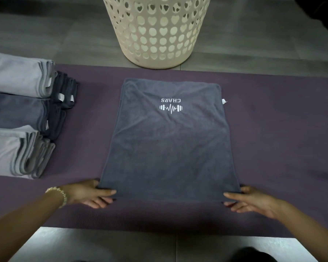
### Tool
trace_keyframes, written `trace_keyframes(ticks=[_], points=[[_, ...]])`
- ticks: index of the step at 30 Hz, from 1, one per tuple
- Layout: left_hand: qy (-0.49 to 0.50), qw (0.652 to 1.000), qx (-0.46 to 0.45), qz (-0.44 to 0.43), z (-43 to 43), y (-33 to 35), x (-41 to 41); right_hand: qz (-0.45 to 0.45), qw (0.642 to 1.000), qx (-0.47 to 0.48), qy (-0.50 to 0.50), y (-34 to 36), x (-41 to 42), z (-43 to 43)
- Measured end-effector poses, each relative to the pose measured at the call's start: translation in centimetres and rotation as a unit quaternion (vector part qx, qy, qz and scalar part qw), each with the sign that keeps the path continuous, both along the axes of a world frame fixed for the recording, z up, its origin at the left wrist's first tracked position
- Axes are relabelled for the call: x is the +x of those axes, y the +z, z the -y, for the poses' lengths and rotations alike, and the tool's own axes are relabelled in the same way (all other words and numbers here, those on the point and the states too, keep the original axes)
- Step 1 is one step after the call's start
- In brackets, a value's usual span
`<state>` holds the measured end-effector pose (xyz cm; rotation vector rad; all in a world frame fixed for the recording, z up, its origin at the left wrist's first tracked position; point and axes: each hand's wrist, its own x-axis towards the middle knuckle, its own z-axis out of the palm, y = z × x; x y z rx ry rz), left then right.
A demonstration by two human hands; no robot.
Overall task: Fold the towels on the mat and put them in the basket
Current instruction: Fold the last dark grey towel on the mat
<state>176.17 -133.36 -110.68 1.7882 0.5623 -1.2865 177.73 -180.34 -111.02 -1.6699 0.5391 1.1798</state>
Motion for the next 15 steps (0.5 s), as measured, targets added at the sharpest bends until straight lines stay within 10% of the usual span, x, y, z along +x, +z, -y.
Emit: trace_keyframes(ticks=[11,15], points=[[0.380,0.881,-0.172,0.222,2.8,4.8,12.7,0.158,0.920,0.139,-0.330,4.0,14.0,-3.3],[0.264,0.888,0.067,0.371,3.6,2.7,14.7,0.297,0.907,-0.036,-0.296,2.5,15.4,-3.8]])
